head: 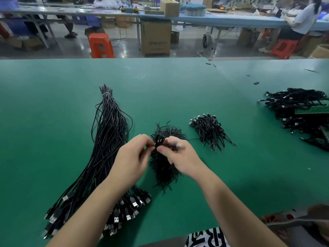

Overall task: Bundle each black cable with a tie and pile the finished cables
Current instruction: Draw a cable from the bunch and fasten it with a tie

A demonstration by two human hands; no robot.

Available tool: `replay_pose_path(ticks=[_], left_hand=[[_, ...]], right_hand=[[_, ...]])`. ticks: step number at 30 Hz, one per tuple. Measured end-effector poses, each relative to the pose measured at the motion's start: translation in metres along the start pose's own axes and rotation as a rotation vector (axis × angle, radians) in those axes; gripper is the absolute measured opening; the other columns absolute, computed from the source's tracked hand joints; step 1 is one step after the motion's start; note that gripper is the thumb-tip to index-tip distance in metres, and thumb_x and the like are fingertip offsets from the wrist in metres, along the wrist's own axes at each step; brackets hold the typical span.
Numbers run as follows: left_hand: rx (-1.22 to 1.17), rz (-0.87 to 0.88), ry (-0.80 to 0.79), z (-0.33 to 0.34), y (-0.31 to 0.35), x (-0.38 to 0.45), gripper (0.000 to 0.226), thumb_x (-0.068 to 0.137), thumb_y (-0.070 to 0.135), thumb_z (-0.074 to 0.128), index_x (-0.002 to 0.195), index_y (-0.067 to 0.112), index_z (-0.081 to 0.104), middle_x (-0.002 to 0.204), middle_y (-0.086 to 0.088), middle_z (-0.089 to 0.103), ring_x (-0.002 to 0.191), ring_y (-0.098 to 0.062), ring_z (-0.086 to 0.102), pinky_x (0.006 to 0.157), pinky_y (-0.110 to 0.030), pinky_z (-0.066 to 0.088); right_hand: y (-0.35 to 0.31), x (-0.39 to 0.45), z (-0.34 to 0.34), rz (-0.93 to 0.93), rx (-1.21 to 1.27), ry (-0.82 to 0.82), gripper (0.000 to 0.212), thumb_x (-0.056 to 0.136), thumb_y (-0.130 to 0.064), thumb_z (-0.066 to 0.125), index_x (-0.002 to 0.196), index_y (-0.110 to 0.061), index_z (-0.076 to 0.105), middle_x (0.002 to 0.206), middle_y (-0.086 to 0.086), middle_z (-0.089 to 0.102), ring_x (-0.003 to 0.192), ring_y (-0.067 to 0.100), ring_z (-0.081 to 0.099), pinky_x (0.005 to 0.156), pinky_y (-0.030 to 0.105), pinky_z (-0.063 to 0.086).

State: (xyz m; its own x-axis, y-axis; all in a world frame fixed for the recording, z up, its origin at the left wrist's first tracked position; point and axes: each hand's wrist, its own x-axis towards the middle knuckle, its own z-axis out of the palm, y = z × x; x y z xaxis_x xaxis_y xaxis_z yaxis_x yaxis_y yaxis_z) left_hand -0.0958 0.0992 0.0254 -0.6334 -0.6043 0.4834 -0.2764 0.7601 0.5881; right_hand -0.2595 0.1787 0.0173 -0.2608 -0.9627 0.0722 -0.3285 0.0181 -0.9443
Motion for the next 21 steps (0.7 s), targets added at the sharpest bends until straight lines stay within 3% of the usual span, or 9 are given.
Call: replay_pose_path(ticks=[2,4,7,10,13,17,19,21], left_hand=[[0.200,0.172,0.010,0.002,-0.001,-0.001,0.017,0.087,-0.006,0.066,0.089,0.011,0.063,0.082,0.006,0.059,0.067,-0.018,0.052,0.062,-0.030,0.045],[0.410,0.338,0.005,0.004,-0.006,-0.001,0.021,0.079,-0.011,0.061,0.088,0.008,0.065,0.084,-0.003,0.063,0.067,-0.025,0.052,0.060,-0.037,0.043],[0.509,0.444,-0.041,0.004,-0.011,-0.001,0.025,0.072,-0.010,0.059,0.089,0.009,0.063,0.086,-0.005,0.064,0.070,-0.026,0.055,0.062,-0.036,0.041],[0.391,0.271,-0.020,0.005,-0.009,-0.003,0.019,0.081,-0.007,0.060,0.088,0.010,0.064,0.082,0.000,0.061,0.069,-0.020,0.046,0.064,-0.033,0.037],[0.024,-0.105,-0.008,0.004,-0.002,-0.003,0.013,0.095,0.007,0.062,0.087,0.017,0.061,0.075,0.012,0.057,0.067,-0.009,0.049,0.064,-0.019,0.039],[-0.551,-0.554,-0.032,0.007,-0.003,0.003,0.015,0.095,0.008,0.064,0.081,0.013,0.064,0.061,0.009,0.053,0.057,-0.010,0.043,0.053,-0.017,0.037],[-0.630,-0.599,-0.041,0.009,-0.001,0.003,0.015,0.095,0.005,0.064,0.081,0.010,0.064,0.064,0.001,0.054,0.058,-0.011,0.043,0.054,-0.019,0.037],[-0.533,-0.537,-0.030,0.011,0.000,0.001,0.015,0.094,0.007,0.064,0.081,0.013,0.063,0.068,0.002,0.056,0.060,-0.009,0.044,0.057,-0.020,0.037]], right_hand=[[-0.002,0.001,-0.002,0.004,-0.085,-0.029,0.033,0.102,-0.019,0.060,0.074,-0.037,0.059,0.059,-0.022,0.058,0.047,-0.002,0.051,0.055,0.011,0.037],[-0.004,0.000,-0.002,0.074,-0.001,-0.136,0.039,0.105,-0.020,0.052,0.069,-0.031,0.059,0.058,-0.014,0.055,0.053,0.006,0.055,0.056,0.017,0.043],[-0.006,0.001,-0.001,0.230,0.264,-0.237,0.025,0.106,-0.019,0.050,0.089,-0.012,0.067,0.065,0.000,0.063,0.060,0.016,0.062,0.056,0.026,0.055],[0.000,0.003,0.000,0.250,0.329,-0.111,0.013,0.104,-0.016,0.055,0.104,-0.008,0.065,0.069,0.006,0.064,0.061,0.019,0.065,0.058,0.030,0.058],[0.005,0.004,-0.001,0.148,0.398,-0.040,0.021,0.102,-0.007,0.055,0.118,-0.019,0.062,0.076,0.007,0.066,0.066,0.020,0.066,0.066,0.033,0.059],[0.007,0.005,0.001,-0.047,0.072,-0.005,0.034,0.094,0.000,0.064,0.108,-0.030,0.069,0.097,0.001,0.071,0.087,0.016,0.071,0.083,0.034,0.059],[0.008,0.005,0.004,-0.102,-0.042,0.062,0.024,0.091,-0.007,0.071,0.105,-0.025,0.074,0.099,-0.007,0.069,0.090,0.009,0.068,0.085,0.032,0.058],[0.008,0.005,0.004,-0.089,-0.049,0.106,0.013,0.090,-0.016,0.075,0.097,-0.027,0.076,0.091,-0.013,0.066,0.080,0.004,0.064,0.075,0.029,0.056]])
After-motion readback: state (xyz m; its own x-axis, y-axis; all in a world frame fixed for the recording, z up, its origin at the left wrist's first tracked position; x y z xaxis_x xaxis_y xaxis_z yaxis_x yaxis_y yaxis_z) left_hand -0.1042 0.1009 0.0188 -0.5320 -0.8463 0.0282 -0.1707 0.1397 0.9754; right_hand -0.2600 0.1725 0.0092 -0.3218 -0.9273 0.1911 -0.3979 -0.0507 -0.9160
